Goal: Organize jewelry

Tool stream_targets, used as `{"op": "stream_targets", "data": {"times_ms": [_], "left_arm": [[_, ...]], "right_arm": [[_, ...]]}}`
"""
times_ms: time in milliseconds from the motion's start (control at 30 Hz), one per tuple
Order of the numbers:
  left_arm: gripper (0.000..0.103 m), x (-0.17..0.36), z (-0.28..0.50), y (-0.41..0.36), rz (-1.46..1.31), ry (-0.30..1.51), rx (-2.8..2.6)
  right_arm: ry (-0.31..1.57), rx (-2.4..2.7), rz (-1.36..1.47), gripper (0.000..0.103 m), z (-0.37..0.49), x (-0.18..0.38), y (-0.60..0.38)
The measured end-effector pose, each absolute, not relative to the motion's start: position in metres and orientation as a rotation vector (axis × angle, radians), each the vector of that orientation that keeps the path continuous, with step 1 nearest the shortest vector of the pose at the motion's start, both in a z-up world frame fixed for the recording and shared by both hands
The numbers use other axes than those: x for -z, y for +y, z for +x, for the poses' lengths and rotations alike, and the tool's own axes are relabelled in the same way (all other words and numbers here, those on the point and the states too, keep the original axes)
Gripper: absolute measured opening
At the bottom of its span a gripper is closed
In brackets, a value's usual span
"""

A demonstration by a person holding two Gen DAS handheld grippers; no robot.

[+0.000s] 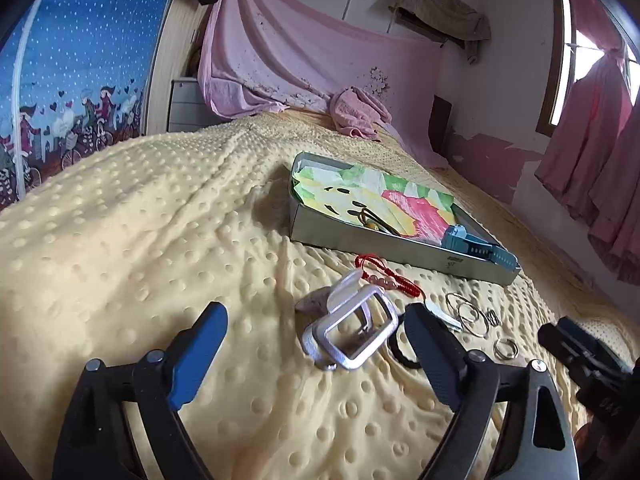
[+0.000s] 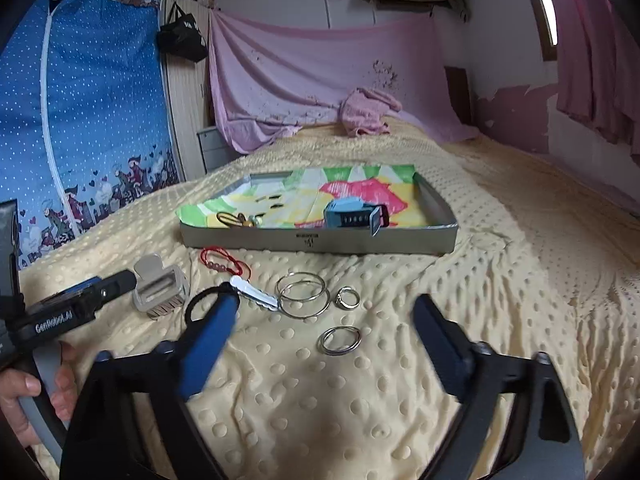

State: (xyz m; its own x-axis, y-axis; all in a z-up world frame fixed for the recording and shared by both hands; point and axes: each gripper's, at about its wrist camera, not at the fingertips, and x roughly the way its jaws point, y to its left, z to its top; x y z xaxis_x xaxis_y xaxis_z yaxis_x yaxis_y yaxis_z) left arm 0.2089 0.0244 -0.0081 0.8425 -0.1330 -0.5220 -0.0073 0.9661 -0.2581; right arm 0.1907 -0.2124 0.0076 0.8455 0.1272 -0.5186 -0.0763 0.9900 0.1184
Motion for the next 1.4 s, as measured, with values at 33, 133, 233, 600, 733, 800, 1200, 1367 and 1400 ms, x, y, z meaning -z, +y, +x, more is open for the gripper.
{"op": "stream_targets", "data": {"times_ms": [33, 133, 233, 600, 733, 800, 1200, 1367, 1400], "left_arm": [[0.083, 0.01, 0.214, 0.025, -0.27, 0.572, 0.075], [0.073, 0.014, 0.223, 0.026, -0.291, 0.591, 0.096], [0.058, 0.02, 0.231, 0.025, -0.304, 0.618, 0.126], [0.026, 0.021, 0.233, 0.015, -0.271, 0.632, 0.153], [0.024, 0.02, 0.231, 0.016, -0.264, 0.635, 0.157], [0.023, 0.019, 0.229, 0.014, -0.251, 0.635, 0.158], [0.017, 0.011, 0.206, -0.003, -0.188, 0.62, 0.179], [0.017, 0.01, 0.2, -0.002, -0.203, 0.615, 0.196], [0.017, 0.01, 0.199, -0.002, -0.206, 0.614, 0.198]], "right_arm": [[0.572, -0.109, 0.093, 0.068, 0.197, -0.004, -0.212], [0.626, -0.101, 0.093, 0.066, 0.213, 0.007, -0.213], [0.684, -0.101, 0.106, 0.053, 0.227, 0.019, -0.215], [0.762, -0.146, 0.112, 0.036, 0.231, 0.04, -0.206], [0.763, -0.177, 0.098, 0.026, 0.229, 0.04, -0.201], [0.761, -0.196, 0.086, 0.026, 0.227, 0.039, -0.198], [0.701, -0.259, 0.058, 0.026, 0.213, 0.026, -0.194], [0.694, -0.253, 0.077, 0.026, 0.213, 0.025, -0.2], [0.694, -0.253, 0.077, 0.026, 0.214, 0.025, -0.199]]}}
